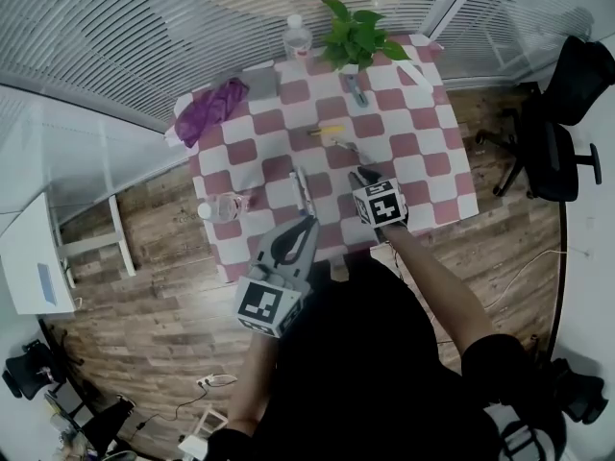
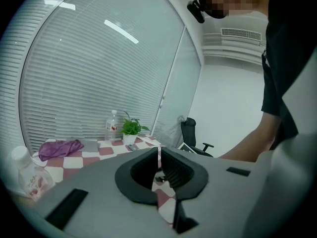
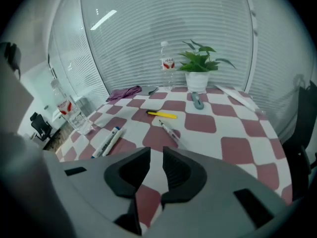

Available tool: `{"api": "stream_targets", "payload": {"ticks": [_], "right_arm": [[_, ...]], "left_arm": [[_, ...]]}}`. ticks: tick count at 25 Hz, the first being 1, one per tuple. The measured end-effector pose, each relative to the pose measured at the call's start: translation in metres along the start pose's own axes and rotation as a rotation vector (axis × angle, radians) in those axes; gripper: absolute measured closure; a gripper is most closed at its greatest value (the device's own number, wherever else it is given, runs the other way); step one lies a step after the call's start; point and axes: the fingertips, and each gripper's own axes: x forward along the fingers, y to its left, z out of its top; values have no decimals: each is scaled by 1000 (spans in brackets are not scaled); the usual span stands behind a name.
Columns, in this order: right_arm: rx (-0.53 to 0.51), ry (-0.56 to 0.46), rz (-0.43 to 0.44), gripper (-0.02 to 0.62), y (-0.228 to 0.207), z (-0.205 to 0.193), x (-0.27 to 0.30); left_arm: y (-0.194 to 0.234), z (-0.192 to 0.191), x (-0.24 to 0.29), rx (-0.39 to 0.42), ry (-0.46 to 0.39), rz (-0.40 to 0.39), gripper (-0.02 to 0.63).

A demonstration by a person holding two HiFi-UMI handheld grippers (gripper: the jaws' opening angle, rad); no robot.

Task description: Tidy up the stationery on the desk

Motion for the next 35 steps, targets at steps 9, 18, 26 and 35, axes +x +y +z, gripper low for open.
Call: {"api": "stream_targets", "payload": {"ticks": [9,18,26,35], "right_arm": [[-231,59,-16,481,-48,6,13],[-279,106,33,483,-57,-6,35],[-253,106,66,529,-52,-8,36],[-138,87,48,532,-47,-11,30]], "left_arm": [[-14,-13,25,-47,13,61,563],[-22,-15,33,-64,9,130,563],[-20,-15,27,-87,-5,158,563],[-14,-14,14,-65,5,137,563]]}}
